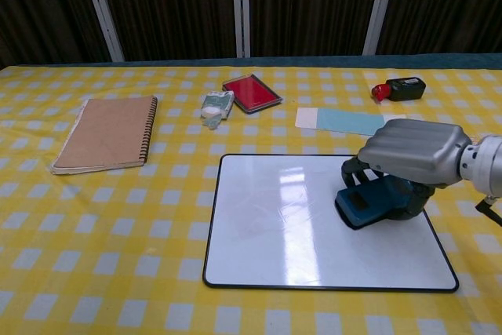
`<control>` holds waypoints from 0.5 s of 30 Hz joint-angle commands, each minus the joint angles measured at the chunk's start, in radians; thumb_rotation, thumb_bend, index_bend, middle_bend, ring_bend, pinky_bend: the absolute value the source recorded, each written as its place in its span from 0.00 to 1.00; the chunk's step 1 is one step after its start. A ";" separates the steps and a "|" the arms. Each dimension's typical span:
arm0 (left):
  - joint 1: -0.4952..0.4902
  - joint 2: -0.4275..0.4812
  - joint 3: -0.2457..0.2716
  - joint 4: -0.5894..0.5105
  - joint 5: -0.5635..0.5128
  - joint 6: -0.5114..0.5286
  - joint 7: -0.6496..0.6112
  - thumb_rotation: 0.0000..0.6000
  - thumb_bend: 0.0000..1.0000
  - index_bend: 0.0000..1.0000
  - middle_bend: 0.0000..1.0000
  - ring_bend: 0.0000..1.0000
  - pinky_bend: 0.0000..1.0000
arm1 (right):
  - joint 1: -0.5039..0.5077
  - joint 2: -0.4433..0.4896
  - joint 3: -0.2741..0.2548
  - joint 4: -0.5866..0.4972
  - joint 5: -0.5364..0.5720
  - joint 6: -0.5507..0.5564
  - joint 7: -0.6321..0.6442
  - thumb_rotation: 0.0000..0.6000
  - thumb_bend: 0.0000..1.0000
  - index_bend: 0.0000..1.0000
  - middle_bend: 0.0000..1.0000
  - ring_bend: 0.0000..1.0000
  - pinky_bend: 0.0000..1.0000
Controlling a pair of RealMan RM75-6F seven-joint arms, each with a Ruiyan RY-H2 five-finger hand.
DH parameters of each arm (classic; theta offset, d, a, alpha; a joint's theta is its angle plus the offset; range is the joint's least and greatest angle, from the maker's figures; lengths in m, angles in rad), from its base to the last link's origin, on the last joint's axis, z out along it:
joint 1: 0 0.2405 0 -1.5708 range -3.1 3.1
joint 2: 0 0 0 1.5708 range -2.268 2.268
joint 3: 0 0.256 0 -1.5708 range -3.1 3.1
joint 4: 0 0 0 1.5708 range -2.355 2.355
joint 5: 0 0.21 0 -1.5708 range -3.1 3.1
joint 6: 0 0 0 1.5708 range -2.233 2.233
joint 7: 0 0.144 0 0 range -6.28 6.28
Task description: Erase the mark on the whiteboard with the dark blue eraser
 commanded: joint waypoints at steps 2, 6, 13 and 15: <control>-0.001 -0.002 0.000 0.000 0.001 -0.001 0.005 1.00 0.00 0.00 0.00 0.00 0.00 | -0.021 0.059 -0.076 -0.092 -0.066 0.007 -0.026 1.00 0.69 0.57 0.58 0.47 0.51; -0.002 -0.002 0.001 -0.001 0.000 -0.002 0.006 1.00 0.00 0.00 0.00 0.00 0.00 | -0.026 0.076 -0.106 -0.129 -0.106 0.014 -0.031 1.00 0.69 0.57 0.58 0.47 0.51; 0.000 0.000 0.001 -0.002 0.003 0.002 0.003 1.00 0.00 0.00 0.00 0.00 0.00 | -0.025 0.061 -0.074 -0.092 -0.100 0.030 -0.013 1.00 0.69 0.57 0.58 0.47 0.51; 0.000 0.000 0.001 -0.002 0.002 0.000 0.003 1.00 0.00 0.00 0.00 0.00 0.00 | -0.019 0.048 -0.055 -0.059 -0.083 0.026 -0.017 1.00 0.69 0.57 0.58 0.47 0.51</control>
